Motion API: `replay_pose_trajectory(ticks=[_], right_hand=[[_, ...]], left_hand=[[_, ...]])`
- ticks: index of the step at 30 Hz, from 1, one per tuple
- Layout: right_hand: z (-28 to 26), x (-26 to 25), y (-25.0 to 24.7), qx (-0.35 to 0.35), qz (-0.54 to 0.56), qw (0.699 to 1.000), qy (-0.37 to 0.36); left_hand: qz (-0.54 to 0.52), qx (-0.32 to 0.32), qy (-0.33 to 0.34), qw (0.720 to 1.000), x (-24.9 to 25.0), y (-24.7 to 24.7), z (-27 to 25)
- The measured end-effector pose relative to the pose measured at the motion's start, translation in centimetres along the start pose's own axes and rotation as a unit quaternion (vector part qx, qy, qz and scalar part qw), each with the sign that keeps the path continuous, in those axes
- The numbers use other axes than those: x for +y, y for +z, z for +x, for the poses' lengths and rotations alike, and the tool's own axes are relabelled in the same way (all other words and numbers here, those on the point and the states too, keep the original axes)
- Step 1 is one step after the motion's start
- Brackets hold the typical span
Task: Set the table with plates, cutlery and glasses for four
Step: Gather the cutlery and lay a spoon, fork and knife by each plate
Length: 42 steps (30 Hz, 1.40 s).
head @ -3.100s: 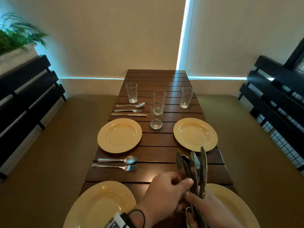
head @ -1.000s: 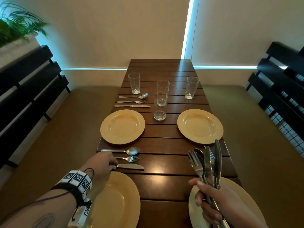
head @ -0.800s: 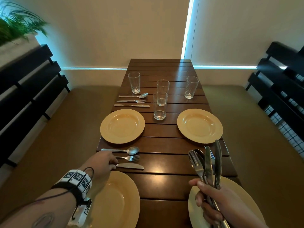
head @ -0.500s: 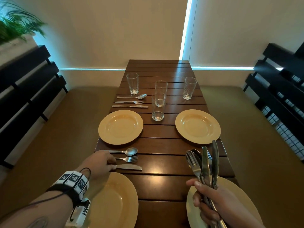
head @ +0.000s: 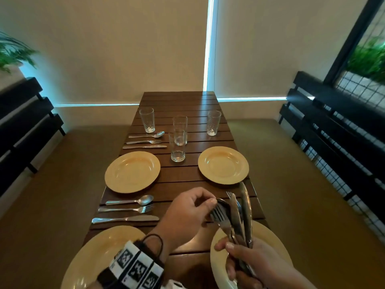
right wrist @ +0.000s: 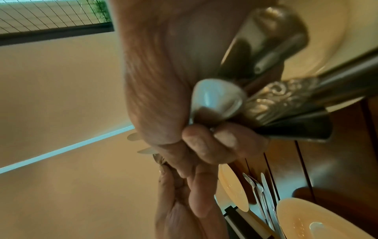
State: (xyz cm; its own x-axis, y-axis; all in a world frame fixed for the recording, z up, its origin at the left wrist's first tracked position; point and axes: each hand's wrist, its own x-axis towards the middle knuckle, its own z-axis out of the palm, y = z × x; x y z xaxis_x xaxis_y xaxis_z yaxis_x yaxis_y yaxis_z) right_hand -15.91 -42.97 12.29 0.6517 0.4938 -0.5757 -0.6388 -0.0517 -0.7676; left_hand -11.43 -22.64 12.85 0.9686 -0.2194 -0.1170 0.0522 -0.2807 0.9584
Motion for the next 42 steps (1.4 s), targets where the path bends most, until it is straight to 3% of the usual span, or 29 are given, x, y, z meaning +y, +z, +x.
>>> replay_pose_trajectory(ticks=[4, 8, 11, 16, 24, 28, 31, 36, 42], right_hand=[[-2.7, 1.1, -0.8, -0.029, 0.02, 0.999, -0.02], [-5.4, 2.4, -1.6, -0.047, 0.03, 0.998, -0.022], [-6.8, 3.4, -2.0, -0.033, 0.03, 0.999, -0.014], [-7.9, 4.2, -2.5, -0.011, 0.007, 1.0, -0.022], [-7.7, 5.3, -4.6, 0.041, 0.04, 0.998, 0.007], [-7.7, 6.0, -5.8, 0.096, 0.0, 0.995, 0.018], [-7.8, 6.6, -7.1, 0.134, 0.02, 0.99, 0.03], [-7.5, 6.4, -8.6, 0.153, 0.11, 0.981, 0.033], [-6.9, 6.1, -9.7, 0.156, 0.063, 0.985, 0.036]], left_hand=[[-0.046, -0.037, -0.035, 0.998, 1.4, 1.1, -0.8], [-0.11, -0.003, -0.058, 0.992, 2.3, 2.0, -1.6], [-0.075, -0.001, -0.039, 0.996, 2.7, 2.8, -2.0], [0.023, -0.077, 0.016, 0.997, 2.9, 4.4, -2.0], [0.072, -0.031, 0.062, 0.995, 3.1, 3.2, 1.7], [0.032, 0.073, 0.068, 0.994, 1.6, 2.0, 5.2], [-0.013, 0.13, -0.007, 0.991, -1.7, 1.7, 8.3], [-0.097, 0.157, -0.185, 0.965, -9.9, 4.1, 11.0], [-0.089, 0.168, -0.237, 0.953, -14.5, 6.7, 11.0]])
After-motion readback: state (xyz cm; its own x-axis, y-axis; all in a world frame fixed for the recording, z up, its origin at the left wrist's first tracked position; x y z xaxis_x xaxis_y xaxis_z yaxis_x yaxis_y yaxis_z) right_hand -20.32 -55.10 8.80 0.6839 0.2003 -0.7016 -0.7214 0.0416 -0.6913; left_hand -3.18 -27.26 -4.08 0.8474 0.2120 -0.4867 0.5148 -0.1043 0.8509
